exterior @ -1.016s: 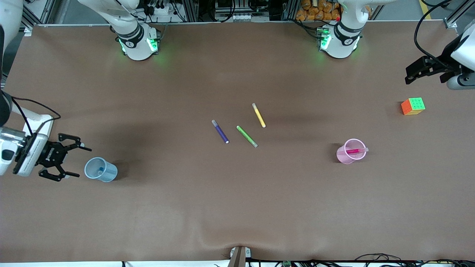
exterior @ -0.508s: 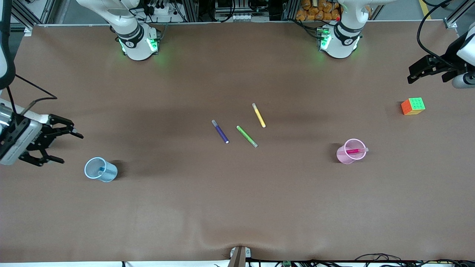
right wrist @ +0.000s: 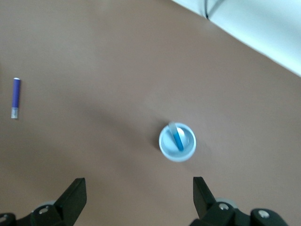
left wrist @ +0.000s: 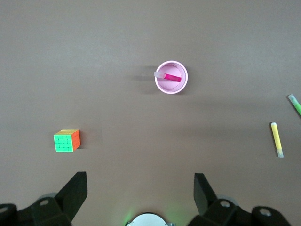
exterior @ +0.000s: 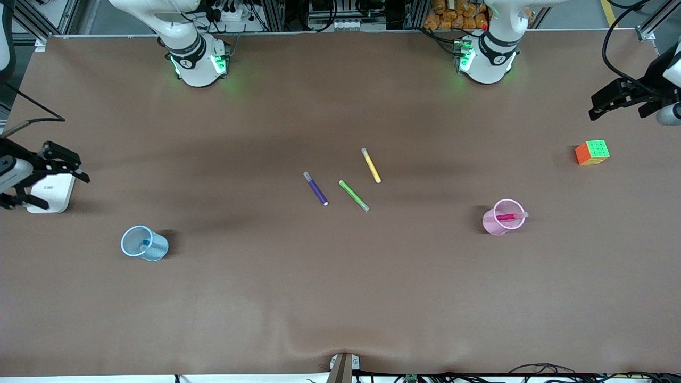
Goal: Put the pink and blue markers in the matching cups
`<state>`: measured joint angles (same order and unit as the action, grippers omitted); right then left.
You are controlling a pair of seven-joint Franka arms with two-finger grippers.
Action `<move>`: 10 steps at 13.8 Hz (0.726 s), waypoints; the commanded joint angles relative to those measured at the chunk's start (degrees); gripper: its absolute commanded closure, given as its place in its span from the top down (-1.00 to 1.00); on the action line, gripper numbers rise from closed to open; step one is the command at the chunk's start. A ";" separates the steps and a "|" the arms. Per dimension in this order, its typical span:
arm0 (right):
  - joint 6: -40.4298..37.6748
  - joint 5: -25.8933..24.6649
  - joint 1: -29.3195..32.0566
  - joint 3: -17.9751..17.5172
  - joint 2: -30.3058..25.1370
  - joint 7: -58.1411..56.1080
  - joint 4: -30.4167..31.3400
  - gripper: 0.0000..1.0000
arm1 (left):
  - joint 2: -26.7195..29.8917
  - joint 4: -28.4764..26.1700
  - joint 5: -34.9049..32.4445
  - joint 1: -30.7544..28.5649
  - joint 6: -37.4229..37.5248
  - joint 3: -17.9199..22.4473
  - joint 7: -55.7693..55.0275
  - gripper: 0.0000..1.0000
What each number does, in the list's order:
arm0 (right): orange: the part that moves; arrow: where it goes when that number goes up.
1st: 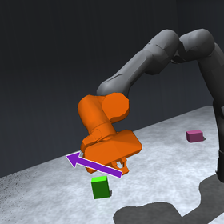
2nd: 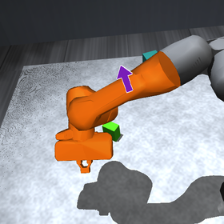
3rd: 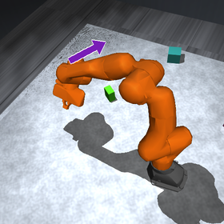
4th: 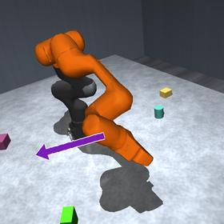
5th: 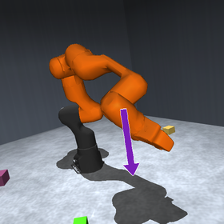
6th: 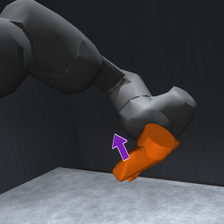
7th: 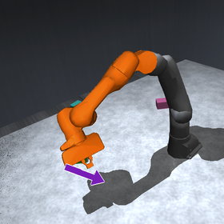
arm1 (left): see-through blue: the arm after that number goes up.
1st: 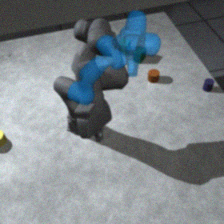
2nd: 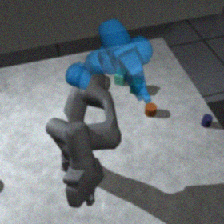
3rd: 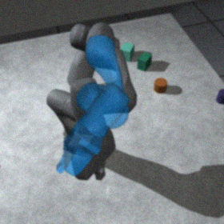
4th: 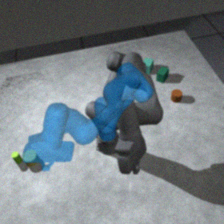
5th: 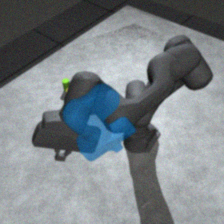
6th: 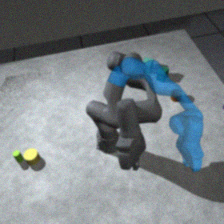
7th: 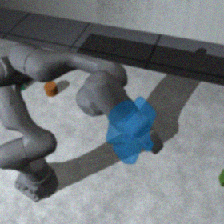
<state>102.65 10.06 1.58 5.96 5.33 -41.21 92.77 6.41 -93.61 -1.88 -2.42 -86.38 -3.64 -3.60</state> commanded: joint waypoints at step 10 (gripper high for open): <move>-17.19 -9.53 0.36 -3.41 -6.48 38.11 -3.01 1.00 | -0.34 2.03 1.18 -1.79 2.09 -0.14 0.79 1.00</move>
<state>89.86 2.04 1.56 3.22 0.18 -7.46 92.03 6.38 -92.77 -1.88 -3.11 -85.89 -3.62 -3.60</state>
